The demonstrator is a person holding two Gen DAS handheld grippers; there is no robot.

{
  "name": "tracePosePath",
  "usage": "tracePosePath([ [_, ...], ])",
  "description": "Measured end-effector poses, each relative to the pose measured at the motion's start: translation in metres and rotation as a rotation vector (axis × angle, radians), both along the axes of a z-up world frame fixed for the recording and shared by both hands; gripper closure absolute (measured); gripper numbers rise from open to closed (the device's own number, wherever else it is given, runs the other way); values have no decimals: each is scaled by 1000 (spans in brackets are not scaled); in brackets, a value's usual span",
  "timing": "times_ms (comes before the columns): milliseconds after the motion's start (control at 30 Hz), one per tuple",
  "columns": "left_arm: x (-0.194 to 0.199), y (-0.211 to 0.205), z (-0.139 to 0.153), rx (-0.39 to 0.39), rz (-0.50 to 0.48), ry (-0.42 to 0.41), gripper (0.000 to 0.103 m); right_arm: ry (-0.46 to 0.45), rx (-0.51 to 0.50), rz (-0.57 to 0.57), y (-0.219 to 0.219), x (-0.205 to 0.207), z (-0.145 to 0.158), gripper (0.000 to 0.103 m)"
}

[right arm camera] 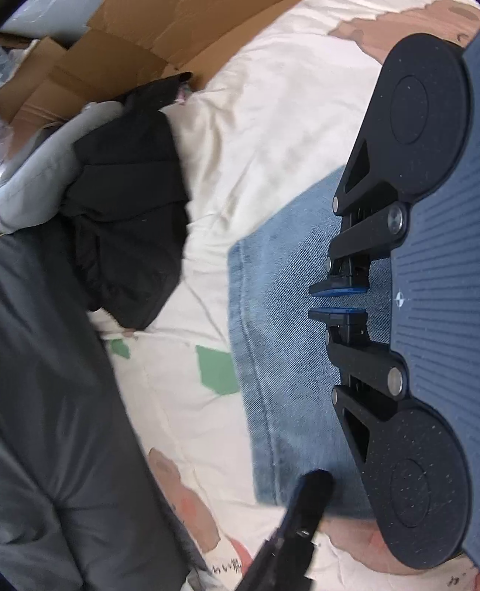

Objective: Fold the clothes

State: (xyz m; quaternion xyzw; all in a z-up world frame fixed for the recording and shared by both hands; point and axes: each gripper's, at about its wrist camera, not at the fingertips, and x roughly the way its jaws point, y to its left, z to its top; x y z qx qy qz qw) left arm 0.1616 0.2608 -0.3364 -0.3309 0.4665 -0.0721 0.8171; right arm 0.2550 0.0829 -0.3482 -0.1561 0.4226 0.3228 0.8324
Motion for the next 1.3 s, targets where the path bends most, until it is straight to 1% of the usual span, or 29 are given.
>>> tracePosePath([
  [100, 0, 2, -9, 22, 13, 8, 100, -2, 19, -26, -2, -1, -16, 91],
  [200, -1, 5, -14, 24, 19, 16, 100, 22, 47, -52, -6, 3, -21, 91],
  [267, 0, 4, -12, 30, 19, 23, 100, 25, 47, -51, -6, 4, -17, 91],
  [333, 0, 1, -4, 56, 3, 12, 101, -2, 38, -30, -7, 0, -8, 91],
  [367, -1, 0, 0, 53, -2, 0, 99, -15, 38, -24, -9, -2, -4, 91],
  [500, -1, -9, 7, 30, -26, -32, 97, -53, 39, -26, -21, -10, 7, 90],
  [567, -1, -19, 8, 20, -42, -48, 90, -54, 33, -30, -27, -12, 8, 87],
  [633, -1, -29, 5, 18, -53, -42, 89, -55, 19, -31, -32, -12, 5, 66],
  [833, -2, -44, -7, 64, -93, -30, 88, -42, 6, -18, -48, -10, -5, 65],
  [900, -3, -47, -12, 81, -121, -24, 88, -45, -9, 0, -51, -11, -7, 65],
  [1000, -5, -54, -13, 108, -184, -25, 88, -40, -27, 11, -54, -11, -7, 64],
  [1067, -6, -61, -11, 156, -232, -32, 88, -29, -40, 13, -58, -12, -8, 62],
  [1133, -3, -64, -15, 178, -249, -20, 88, -19, -52, 13, -64, -14, -11, 57],
  [1200, 0, -65, -21, 192, -255, -3, 90, -14, -60, 11, -71, -16, -15, 54],
  [1233, 2, -66, -22, 209, -257, 5, 98, -13, -61, 9, -74, -17, -16, 53],
  [1300, 4, -65, -24, 224, -260, 11, 100, -14, -56, 3, -79, -19, -16, 52],
])
